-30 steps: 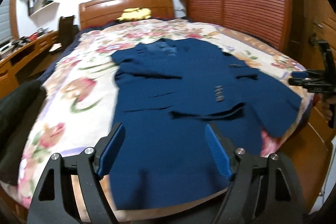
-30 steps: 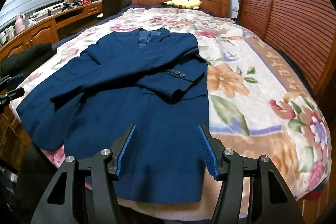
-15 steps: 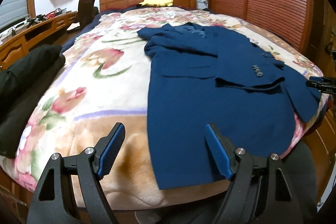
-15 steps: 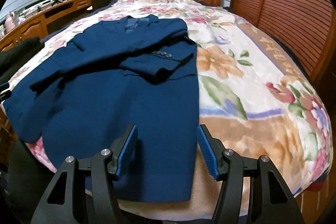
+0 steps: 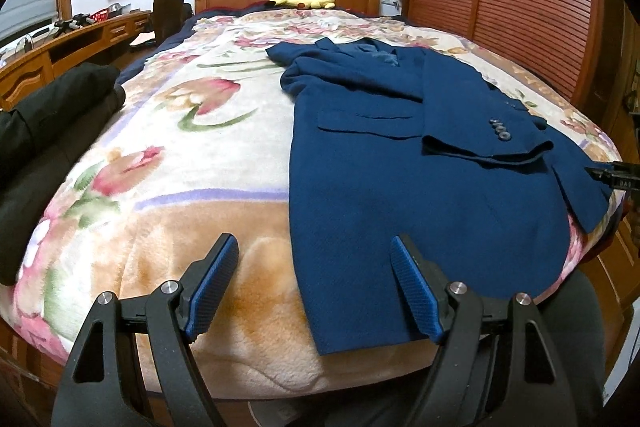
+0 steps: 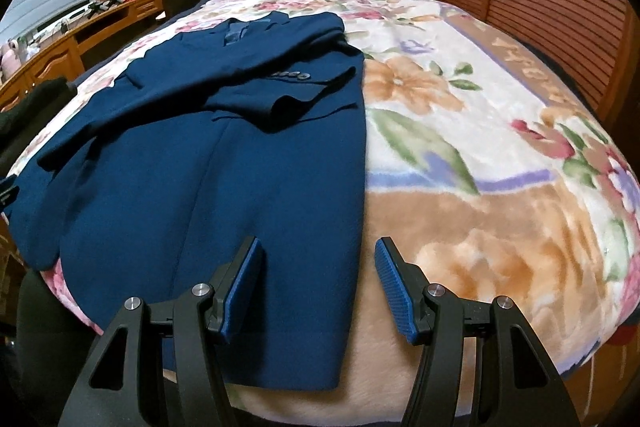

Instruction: Fold large clothes

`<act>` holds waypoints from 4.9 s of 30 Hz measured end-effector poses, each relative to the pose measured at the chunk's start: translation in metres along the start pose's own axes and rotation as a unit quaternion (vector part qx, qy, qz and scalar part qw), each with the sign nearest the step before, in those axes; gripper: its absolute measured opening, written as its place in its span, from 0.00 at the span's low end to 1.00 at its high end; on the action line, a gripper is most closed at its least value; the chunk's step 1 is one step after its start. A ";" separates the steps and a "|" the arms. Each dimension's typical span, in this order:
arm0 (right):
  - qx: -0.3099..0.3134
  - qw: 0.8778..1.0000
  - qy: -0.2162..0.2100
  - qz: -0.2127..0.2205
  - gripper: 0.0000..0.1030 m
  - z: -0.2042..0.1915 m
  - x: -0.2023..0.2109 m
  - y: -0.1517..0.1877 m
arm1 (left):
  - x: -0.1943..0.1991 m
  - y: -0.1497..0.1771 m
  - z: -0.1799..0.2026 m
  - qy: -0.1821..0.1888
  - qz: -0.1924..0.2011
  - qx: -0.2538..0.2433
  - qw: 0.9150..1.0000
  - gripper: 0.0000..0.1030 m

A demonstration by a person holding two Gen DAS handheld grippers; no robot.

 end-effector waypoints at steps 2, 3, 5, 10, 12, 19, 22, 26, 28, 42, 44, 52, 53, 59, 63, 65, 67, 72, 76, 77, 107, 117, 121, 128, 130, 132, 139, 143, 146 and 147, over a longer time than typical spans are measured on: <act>0.011 1.000 0.001 0.000 0.54 -0.004 0.000 0.001 | 0.000 0.001 -0.001 0.000 0.001 0.001 1.000 0.77; 0.016 1.000 0.002 0.000 0.53 -0.006 -0.001 0.002 | -0.001 0.001 -0.001 0.000 0.001 0.002 1.000 0.77; 0.021 1.000 0.001 0.000 0.49 -0.008 -0.001 0.002 | -0.001 0.001 0.000 -0.001 0.002 0.001 1.000 0.77; 0.014 0.999 -0.029 0.001 0.20 -0.015 0.005 0.001 | -0.002 0.001 0.002 0.008 0.002 -0.003 1.000 0.77; 0.024 0.999 -0.035 0.009 0.11 -0.021 0.011 -0.001 | -0.002 0.001 0.003 0.008 0.002 -0.003 1.000 0.77; 0.044 0.999 -0.013 0.014 0.10 -0.024 0.014 -0.003 | -0.004 0.001 0.003 0.008 0.005 -0.007 1.000 0.77; 0.045 0.999 0.000 0.008 0.10 -0.023 0.009 -0.002 | -0.004 0.002 0.003 0.008 0.006 -0.006 1.000 0.77; 0.042 0.999 0.002 0.003 0.10 -0.021 0.005 0.001 | -0.003 0.002 0.003 0.008 0.006 -0.006 1.000 0.77; 0.035 0.999 -0.005 -0.002 0.13 -0.022 0.004 0.001 | -0.003 0.004 0.003 0.009 0.007 -0.006 1.000 0.77; 0.034 0.999 -0.010 -0.010 0.19 -0.021 0.000 0.004 | 0.014 0.012 0.016 0.035 0.017 -0.018 0.999 0.09; 0.045 0.999 -0.005 -0.008 0.12 -0.025 0.002 0.004 | 0.028 0.006 0.020 0.037 0.033 -0.023 0.999 0.07; 0.021 0.997 -0.031 0.068 0.05 -0.020 0.052 -0.017 | 0.101 -0.034 0.021 0.052 0.113 -0.024 0.992 0.05; 0.019 0.996 -0.035 0.081 0.05 -0.019 0.062 -0.020 | 0.109 -0.039 0.022 0.051 0.122 -0.026 0.991 0.05; 0.024 0.988 -0.047 0.143 0.04 -0.023 0.115 -0.034 | 0.151 -0.067 0.024 0.043 0.172 -0.033 0.984 0.04; 0.034 0.982 -0.053 0.178 0.04 -0.030 0.151 -0.038 | 0.181 -0.087 0.027 0.038 0.202 -0.047 0.977 0.04; 0.040 0.978 -0.056 0.197 0.04 -0.034 0.170 -0.039 | 0.193 -0.098 0.028 0.035 0.213 -0.052 0.975 0.04; 0.046 0.974 -0.058 0.214 0.04 -0.038 0.189 -0.037 | 0.204 -0.108 0.029 0.032 0.223 -0.056 0.973 0.04; 0.062 0.965 -0.065 0.246 0.04 -0.040 0.225 -0.034 | 0.226 -0.127 0.025 0.037 0.236 -0.049 0.970 0.04; 0.067 0.960 -0.062 0.266 0.04 -0.036 0.247 -0.027 | 0.243 -0.131 0.019 0.032 0.248 -0.043 0.967 0.04; 0.068 0.959 -0.060 0.270 0.04 -0.034 0.251 -0.024 | 0.248 -0.131 0.018 0.031 0.252 -0.044 0.966 0.04; 0.036 0.984 0.013 0.174 0.04 -0.048 0.057 -0.113 | 0.032 -0.208 -0.022 -0.045 0.113 0.015 0.992 0.04; 0.020 0.985 0.053 0.160 0.04 -0.038 -0.016 -0.215 | -0.038 -0.274 -0.032 -0.069 0.108 0.018 0.992 0.04; 0.001 0.986 0.067 0.154 0.04 -0.033 -0.050 -0.239 | -0.066 -0.292 -0.030 -0.064 0.102 0.023 0.992 0.04; 0.026 0.990 0.077 0.113 0.12 -0.055 -0.101 -0.242 | -0.100 -0.267 -0.010 -0.032 0.056 0.008 0.998 0.31; 0.037 0.990 0.082 0.105 0.25 -0.061 -0.105 -0.241 | -0.096 -0.255 -0.003 -0.007 0.052 0.002 0.999 0.49; 0.046 0.992 0.072 0.092 0.55 -0.066 -0.104 -0.237 | -0.089 -0.246 0.003 0.003 0.053 -0.003 0.999 0.75; 0.074 0.991 0.067 0.094 0.66 -0.075 -0.075 -0.221 | -0.059 -0.197 0.026 0.026 0.055 -0.022 0.998 0.82; 0.097 0.990 0.043 0.091 0.67 -0.088 -0.058 -0.201 | -0.052 -0.175 0.032 0.028 0.056 -0.025 0.998 0.82; 0.124 0.989 0.041 0.073 0.67 -0.100 -0.055 -0.181 | -0.051 -0.163 0.037 0.027 0.056 -0.025 0.998 0.82; 0.132 0.988 0.044 0.070 0.67 -0.104 -0.054 -0.175 | -0.052 -0.160 0.040 0.028 0.053 -0.028 0.998 0.82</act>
Point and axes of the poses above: each gripper's, at about its wrist camera, not at the fingertips, and x roughly against the way its jaws point, z to its right, y to its underside, the point moved 5 cm from there along -x, roughly the way its jaws point, and after that the axes turned 9 degrees about -z, right-handed, at the moved point
